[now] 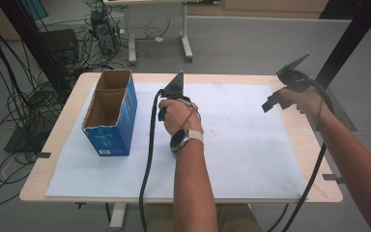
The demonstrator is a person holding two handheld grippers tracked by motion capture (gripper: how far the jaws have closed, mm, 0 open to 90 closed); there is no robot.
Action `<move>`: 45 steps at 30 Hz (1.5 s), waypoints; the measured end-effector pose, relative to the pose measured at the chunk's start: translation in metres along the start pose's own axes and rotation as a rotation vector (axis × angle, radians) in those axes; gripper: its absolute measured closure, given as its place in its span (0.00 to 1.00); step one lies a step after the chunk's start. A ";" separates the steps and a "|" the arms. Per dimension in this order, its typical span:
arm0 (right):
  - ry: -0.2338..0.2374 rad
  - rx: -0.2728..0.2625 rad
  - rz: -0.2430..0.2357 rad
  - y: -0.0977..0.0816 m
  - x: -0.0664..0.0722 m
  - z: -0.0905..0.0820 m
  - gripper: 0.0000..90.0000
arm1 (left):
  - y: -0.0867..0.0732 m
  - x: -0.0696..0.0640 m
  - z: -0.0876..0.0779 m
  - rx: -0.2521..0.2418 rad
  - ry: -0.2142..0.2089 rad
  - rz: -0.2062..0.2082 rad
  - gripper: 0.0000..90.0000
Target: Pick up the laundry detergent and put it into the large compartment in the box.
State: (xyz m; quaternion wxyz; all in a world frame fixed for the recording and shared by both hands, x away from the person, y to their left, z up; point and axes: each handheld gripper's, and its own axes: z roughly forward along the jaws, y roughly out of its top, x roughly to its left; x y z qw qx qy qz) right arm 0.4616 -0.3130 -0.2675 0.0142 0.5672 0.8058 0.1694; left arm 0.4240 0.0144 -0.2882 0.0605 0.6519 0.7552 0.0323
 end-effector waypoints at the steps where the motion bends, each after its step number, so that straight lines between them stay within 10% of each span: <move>1: 0.000 0.001 -0.003 0.000 0.000 0.000 0.10 | 0.000 0.000 0.000 0.001 0.000 0.000 0.43; 45: -0.005 0.004 -0.005 0.001 0.002 -0.001 0.10 | 0.000 0.000 0.000 -0.002 0.000 0.012 0.43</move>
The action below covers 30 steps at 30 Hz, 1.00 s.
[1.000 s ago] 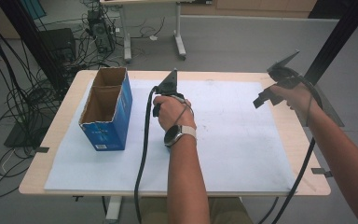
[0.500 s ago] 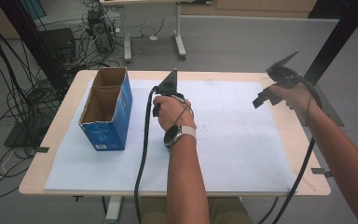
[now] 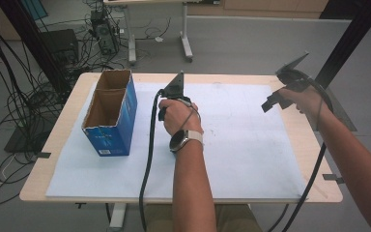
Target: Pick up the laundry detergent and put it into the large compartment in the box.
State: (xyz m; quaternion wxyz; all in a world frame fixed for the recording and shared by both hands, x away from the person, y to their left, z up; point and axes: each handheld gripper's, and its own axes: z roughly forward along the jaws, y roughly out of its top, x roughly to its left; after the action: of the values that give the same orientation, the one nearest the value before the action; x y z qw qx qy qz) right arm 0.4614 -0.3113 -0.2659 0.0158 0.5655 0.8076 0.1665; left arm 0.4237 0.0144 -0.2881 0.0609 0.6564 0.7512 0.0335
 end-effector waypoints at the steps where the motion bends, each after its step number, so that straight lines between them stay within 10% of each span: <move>1: 0.001 0.000 0.001 0.000 0.000 0.000 0.10 | 0.000 0.000 0.000 0.000 0.000 0.001 0.43; 30: 0.005 -0.004 -0.002 0.000 0.001 0.000 0.10 | 0.000 0.000 0.000 -0.002 0.001 0.007 0.43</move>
State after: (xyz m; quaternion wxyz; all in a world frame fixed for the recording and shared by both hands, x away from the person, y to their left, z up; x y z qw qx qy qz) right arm 0.4616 -0.3105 -0.2658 0.0150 0.5642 0.8080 0.1693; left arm 0.4235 0.0143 -0.2881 0.0611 0.6590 0.7489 0.0348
